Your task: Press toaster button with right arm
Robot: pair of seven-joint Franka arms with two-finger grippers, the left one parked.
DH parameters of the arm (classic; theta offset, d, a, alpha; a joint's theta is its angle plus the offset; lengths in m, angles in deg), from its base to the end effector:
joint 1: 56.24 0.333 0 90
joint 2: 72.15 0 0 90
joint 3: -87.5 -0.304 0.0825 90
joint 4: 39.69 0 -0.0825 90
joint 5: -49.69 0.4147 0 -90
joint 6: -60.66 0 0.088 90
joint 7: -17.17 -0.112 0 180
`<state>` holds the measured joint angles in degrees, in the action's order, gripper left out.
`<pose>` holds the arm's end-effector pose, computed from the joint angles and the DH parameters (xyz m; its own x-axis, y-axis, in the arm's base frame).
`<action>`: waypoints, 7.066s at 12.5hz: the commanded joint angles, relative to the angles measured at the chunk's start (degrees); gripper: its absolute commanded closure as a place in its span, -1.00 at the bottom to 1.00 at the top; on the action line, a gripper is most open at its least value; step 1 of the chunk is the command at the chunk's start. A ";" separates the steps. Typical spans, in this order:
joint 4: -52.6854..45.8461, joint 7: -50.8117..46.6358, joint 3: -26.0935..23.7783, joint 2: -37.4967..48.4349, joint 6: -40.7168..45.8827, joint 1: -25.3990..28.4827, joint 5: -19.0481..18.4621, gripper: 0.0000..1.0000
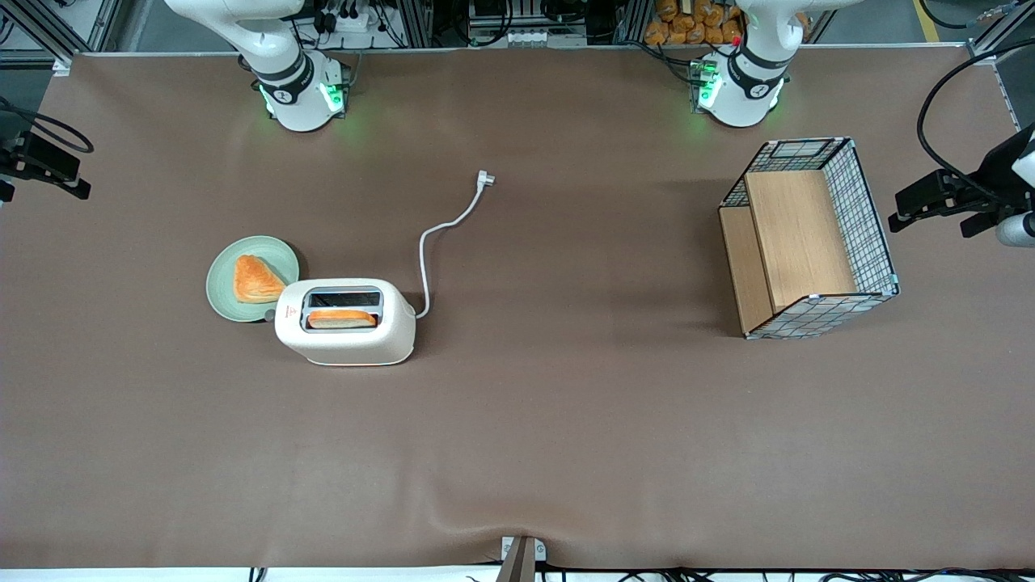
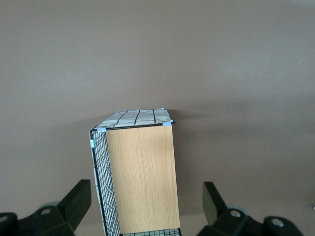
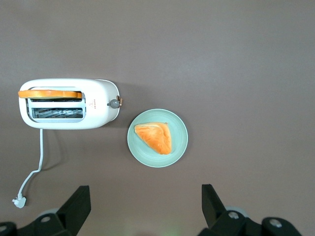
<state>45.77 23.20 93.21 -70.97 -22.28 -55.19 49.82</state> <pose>0.5641 -0.0463 0.6480 0.9994 0.0243 -0.0229 0.0241 -0.9997 -0.0067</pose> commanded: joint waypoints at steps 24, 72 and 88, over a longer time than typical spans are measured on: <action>0.67 0.48 -0.62 -7.76 -1.17 -0.26 5.39 -0.75; 12.27 2.67 -0.80 -32.56 -26.75 2.47 21.22 1.00; 15.17 3.20 -0.97 -35.89 -33.78 4.05 26.05 1.00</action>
<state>60.15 25.29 92.88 -102.88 -51.95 -52.99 71.40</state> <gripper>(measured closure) 0.991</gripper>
